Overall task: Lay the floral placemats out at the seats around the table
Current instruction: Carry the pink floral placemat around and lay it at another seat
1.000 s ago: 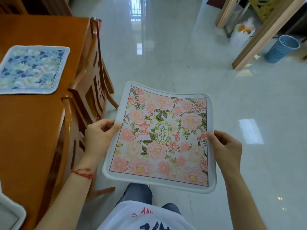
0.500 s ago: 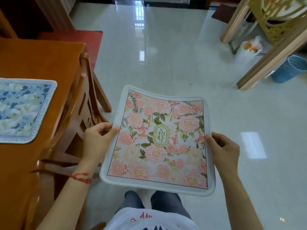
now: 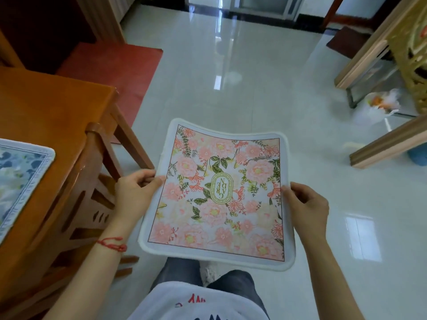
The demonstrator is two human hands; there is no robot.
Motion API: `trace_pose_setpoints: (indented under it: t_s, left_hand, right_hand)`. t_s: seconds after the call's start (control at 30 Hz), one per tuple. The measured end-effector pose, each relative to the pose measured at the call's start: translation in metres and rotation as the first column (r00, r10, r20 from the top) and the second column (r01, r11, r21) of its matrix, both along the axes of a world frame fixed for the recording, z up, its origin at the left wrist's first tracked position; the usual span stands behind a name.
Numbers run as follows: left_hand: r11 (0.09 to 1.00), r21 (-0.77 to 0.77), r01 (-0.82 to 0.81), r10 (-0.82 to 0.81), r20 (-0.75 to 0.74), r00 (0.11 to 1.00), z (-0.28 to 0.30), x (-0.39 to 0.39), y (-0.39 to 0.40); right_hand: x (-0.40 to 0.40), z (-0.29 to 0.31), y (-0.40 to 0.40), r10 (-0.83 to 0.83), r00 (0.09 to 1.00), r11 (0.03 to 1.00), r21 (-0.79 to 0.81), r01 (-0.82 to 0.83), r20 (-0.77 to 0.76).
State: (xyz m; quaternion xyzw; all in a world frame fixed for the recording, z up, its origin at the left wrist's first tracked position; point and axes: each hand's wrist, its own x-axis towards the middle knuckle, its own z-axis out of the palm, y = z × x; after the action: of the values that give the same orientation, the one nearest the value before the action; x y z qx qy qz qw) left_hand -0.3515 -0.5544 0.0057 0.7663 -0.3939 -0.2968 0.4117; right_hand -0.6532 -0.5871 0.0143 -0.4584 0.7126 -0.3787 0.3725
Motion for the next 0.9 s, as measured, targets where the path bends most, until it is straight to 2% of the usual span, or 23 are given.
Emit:
trace_pose_setpoints:
  t_s: [0.3,0.6,0.9]
  left_hand:
    - [0.998,-0.032,-0.044,0.044,-0.004,0.999,-0.013,0.039,-0.128]
    - [0.998,-0.03,-0.062,0.061,-0.019,0.998,-0.003,0.091,-0.26]
    - [0.989,-0.043,-0.142,0.142,0.001,0.99,-0.011,0.109,-0.381]
  right_hand:
    - [0.037,-0.008,-0.136,0.017,0.999,1.0,-0.007,-0.018,-0.047]
    - [0.092,-0.008,-0.277,0.005,1.0,1.0,0.006,-0.005,0.008]
    - [0.113,-0.013,-0.412,0.072,0.997,0.997,-0.007,-0.072,0.017]
